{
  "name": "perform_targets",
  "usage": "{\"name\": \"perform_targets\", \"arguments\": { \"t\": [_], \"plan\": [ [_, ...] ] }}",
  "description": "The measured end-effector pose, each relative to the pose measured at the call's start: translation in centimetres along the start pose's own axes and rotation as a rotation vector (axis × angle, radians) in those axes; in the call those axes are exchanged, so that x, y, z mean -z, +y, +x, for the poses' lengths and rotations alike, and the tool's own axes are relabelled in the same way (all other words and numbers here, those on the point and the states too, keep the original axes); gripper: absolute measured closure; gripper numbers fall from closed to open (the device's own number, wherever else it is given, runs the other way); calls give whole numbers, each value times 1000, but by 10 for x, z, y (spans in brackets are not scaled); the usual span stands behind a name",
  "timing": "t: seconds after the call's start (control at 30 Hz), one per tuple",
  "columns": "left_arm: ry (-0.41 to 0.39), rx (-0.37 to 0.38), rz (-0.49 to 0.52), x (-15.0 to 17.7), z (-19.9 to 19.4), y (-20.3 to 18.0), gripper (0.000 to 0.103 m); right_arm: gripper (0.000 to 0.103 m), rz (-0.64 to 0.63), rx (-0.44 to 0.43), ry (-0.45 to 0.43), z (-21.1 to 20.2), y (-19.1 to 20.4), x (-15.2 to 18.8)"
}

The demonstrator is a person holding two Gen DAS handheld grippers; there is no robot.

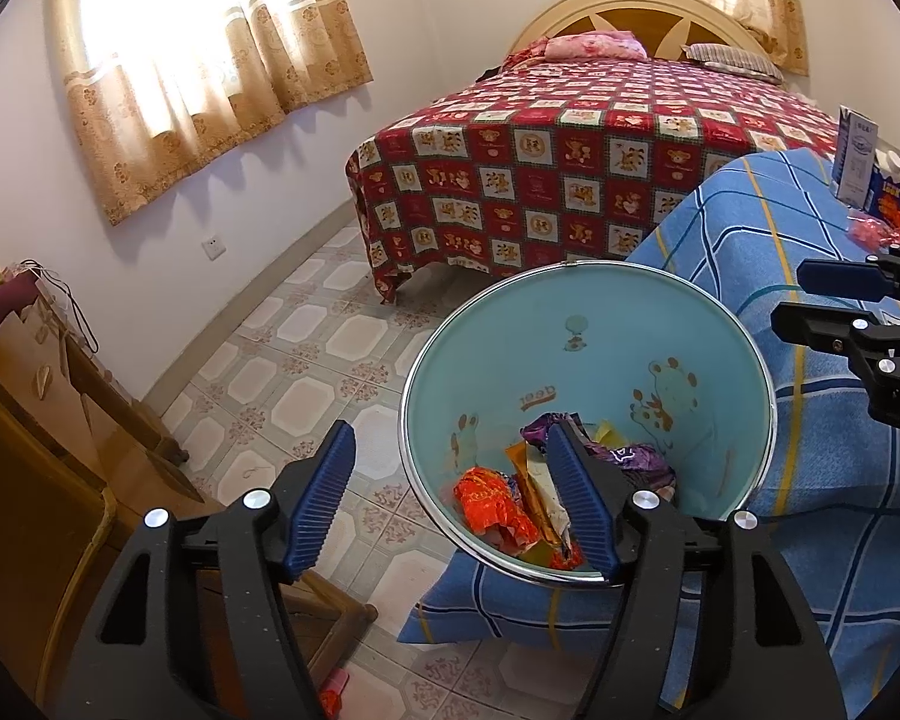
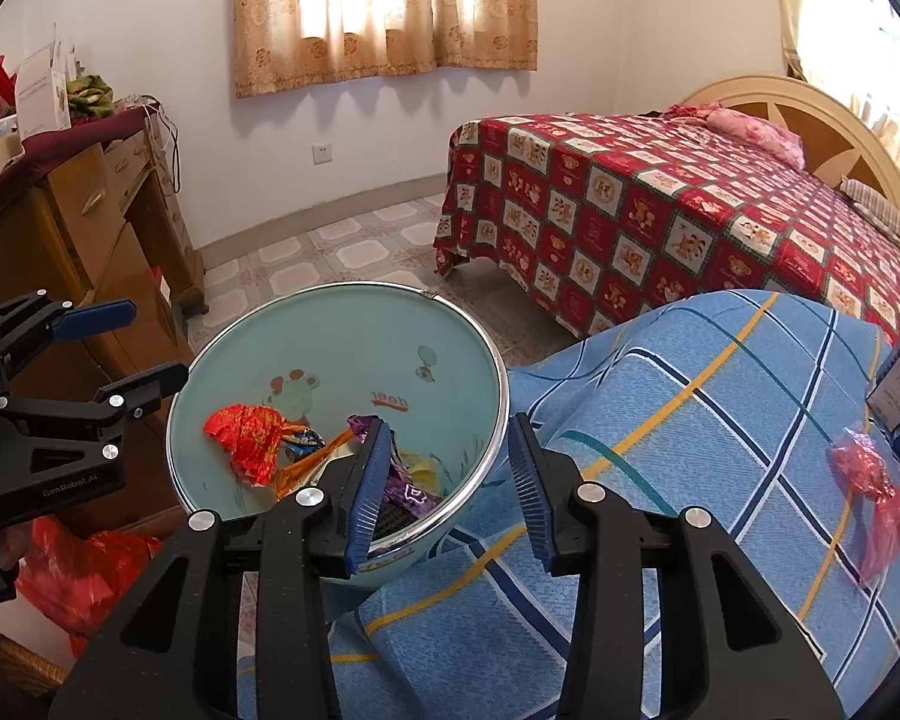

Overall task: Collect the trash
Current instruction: 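Open both tools over the bin to drop wrapper and rope, then move both open tools back over the remaining trash on the bed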

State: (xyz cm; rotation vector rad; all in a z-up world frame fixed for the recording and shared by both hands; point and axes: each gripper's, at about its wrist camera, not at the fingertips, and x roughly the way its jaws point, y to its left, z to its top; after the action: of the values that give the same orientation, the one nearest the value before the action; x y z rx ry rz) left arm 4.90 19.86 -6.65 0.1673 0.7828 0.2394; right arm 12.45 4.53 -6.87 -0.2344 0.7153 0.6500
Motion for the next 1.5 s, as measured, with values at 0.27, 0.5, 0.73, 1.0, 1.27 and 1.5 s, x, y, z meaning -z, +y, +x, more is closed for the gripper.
{"name": "perform_targets", "arguments": {
  "t": [0.27, 0.5, 0.73, 1.0, 1.27, 1.5],
  "plan": [
    [1, -2, 0, 0, 0, 0, 30, 57, 5, -1, 1, -1, -3, 2],
    [5, -7, -4, 2, 2, 3, 14, 47, 14, 15, -7, -4, -7, 10],
    [13, 1, 19, 5, 2, -13, 10, 32, 32, 35, -22, -14, -17, 17],
    [10, 44, 86, 6, 0, -51, 7, 28, 53, 88, -13, -34, -38, 35],
    [-21, 92, 128, -6, -4, -91, 6, 27, 103, 169, -6, -59, -74, 59],
    [-53, 151, 162, -21, -10, -137, 6, 25, 152, 254, -8, -87, -112, 84]
  ]
}}
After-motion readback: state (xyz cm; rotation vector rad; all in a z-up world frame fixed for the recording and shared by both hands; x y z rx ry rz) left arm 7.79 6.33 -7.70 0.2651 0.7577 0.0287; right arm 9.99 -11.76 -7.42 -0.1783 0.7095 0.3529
